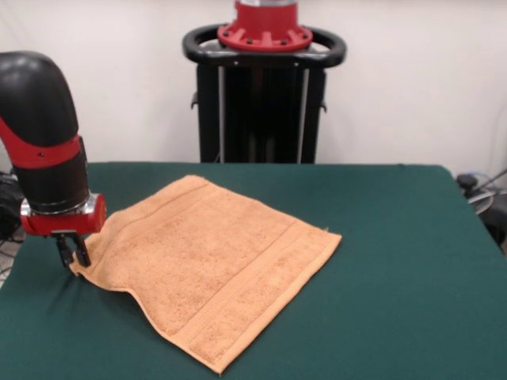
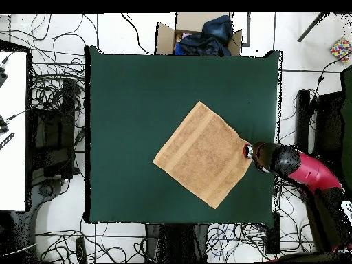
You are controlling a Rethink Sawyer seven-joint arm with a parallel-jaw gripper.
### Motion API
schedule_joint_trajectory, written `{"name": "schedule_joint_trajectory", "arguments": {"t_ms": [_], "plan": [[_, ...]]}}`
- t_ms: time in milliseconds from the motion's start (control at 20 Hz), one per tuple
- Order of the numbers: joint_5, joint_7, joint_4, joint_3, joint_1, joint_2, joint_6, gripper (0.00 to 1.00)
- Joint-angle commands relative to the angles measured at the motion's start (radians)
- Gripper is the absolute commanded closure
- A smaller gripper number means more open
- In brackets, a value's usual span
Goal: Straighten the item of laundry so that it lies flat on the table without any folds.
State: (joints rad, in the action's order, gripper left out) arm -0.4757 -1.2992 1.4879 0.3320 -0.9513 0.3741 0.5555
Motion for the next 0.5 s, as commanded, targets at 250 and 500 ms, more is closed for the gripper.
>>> {"name": "schedule_joint_trajectory", "arguments": {"t_ms": [250,500], "plan": [[-0.087,0.144,-0.089,0.061,0.013,-0.097,0.027,1.0],[-0.087,0.155,-0.105,0.067,0.013,-0.093,0.045,1.0]]}}
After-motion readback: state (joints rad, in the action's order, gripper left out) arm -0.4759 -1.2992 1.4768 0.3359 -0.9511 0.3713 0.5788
